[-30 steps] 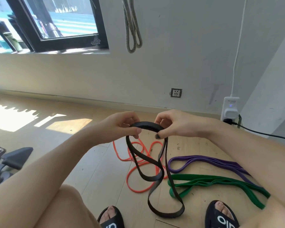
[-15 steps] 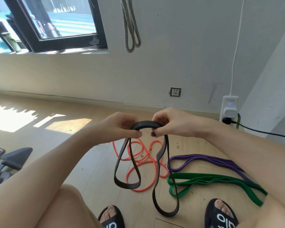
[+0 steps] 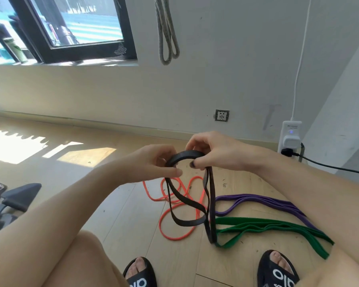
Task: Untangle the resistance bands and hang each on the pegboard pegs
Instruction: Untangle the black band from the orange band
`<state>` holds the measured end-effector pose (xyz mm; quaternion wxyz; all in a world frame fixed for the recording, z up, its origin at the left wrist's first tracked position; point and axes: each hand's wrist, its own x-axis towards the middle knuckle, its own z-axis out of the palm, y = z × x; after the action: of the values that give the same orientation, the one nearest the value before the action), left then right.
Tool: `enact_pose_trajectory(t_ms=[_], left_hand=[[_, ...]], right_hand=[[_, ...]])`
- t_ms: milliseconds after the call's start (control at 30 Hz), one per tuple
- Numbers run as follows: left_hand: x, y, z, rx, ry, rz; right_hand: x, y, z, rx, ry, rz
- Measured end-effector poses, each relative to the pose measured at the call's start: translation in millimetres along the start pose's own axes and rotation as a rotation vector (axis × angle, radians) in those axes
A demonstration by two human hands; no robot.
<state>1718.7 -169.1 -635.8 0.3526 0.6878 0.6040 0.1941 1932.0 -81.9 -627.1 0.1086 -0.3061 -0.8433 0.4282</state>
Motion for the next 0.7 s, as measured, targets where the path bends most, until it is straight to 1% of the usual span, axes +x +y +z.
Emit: enact_pose_trajectory(t_ms=[67, 133, 300, 400, 467, 567, 633, 700], left_hand=[[1, 4, 3, -0.019, 0.015, 0.035], [1, 9, 2, -0.029, 0.062, 0.066], [-1, 7, -4, -0.138, 0.162, 0.070], [-1, 5, -6, -0.165, 0.163, 0.066], [-1, 5, -5, -0.122, 0.130, 0.057], [0, 6, -1, -0.007, 0.092, 0.037], [0, 8, 0, -0.004, 0.115, 0.045], [0, 11, -1, -0.051, 0.177, 0.068]], right_hand=[[1, -3, 1, 0.051, 0.035, -0.021], [2, -1, 0, 0.042, 0.056, -0.029], [-2, 11, -5, -0.063, -0.012, 0.039], [-2, 12, -5, -0.034, 0.018, 0.046], [-2, 7, -4, 0.042, 0.045, 0.023], [-3, 0, -2, 0.093, 0.083, -0.020], [-4, -1, -2, 0.098, 0.090, -0.026], [-4, 0, -3, 0.111, 0.080, -0.008]])
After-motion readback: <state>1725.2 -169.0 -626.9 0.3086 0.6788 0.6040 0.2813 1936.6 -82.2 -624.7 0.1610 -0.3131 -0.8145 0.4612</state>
